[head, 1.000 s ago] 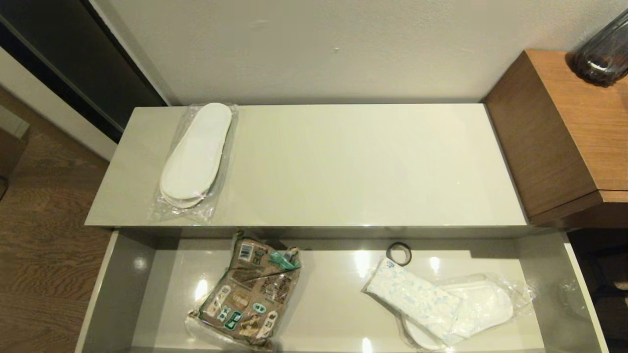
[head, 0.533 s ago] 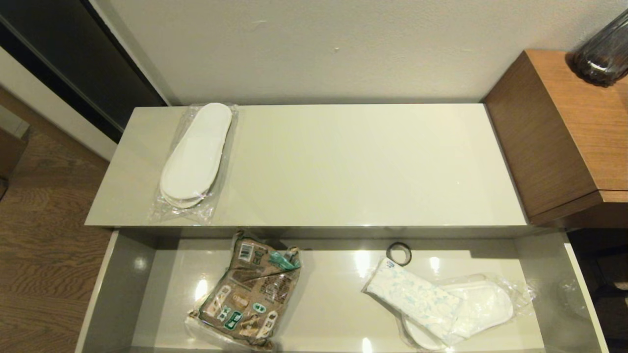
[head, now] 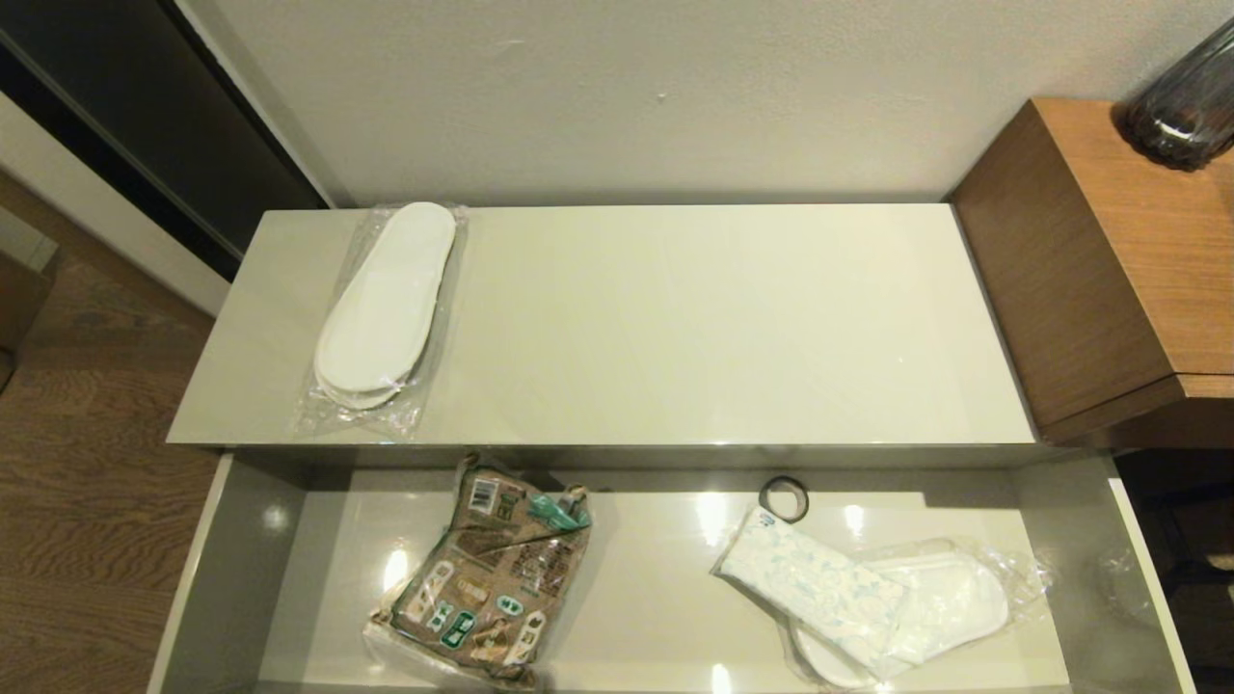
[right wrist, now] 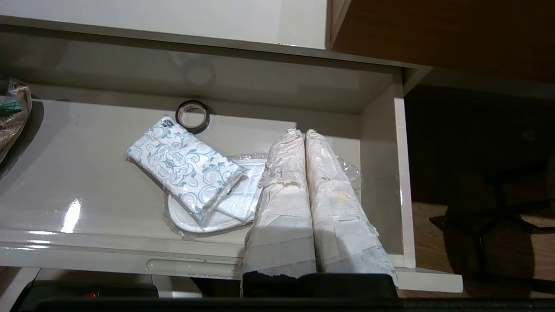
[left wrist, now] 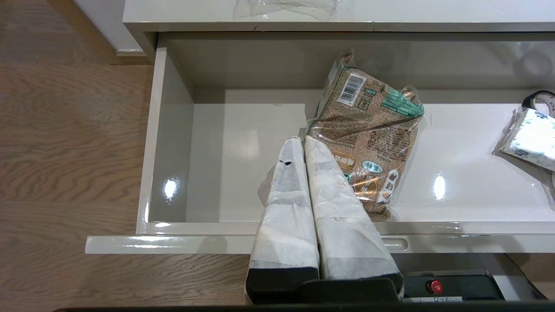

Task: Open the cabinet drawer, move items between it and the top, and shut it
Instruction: Pick up the disposable slippers on the table

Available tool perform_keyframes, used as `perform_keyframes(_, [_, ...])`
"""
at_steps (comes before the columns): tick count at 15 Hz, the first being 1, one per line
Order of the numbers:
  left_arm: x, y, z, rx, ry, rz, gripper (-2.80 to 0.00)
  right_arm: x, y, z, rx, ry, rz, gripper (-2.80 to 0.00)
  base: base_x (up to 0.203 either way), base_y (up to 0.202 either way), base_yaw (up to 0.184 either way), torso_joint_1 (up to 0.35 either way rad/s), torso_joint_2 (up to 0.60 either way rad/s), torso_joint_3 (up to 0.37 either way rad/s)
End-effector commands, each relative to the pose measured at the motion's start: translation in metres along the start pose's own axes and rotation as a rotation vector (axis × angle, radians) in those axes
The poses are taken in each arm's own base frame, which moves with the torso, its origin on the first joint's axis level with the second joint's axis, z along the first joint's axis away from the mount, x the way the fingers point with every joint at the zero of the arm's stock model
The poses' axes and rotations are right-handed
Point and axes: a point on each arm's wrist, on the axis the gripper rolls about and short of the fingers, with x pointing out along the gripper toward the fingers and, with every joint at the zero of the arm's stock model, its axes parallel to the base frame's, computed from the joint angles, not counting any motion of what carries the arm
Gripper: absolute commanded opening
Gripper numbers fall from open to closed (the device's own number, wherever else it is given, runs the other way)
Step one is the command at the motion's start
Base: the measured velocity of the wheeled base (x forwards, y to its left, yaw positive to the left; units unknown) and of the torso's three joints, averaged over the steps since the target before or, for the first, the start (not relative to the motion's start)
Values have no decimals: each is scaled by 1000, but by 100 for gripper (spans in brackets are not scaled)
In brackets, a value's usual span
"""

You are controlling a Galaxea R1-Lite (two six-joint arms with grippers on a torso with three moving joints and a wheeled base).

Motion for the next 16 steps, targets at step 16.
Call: perform_keyframes(16, [94,-3,136,-249,575,69,-280,0,0,0,-1,-1,0,-280,0,0,0,0,0,0])
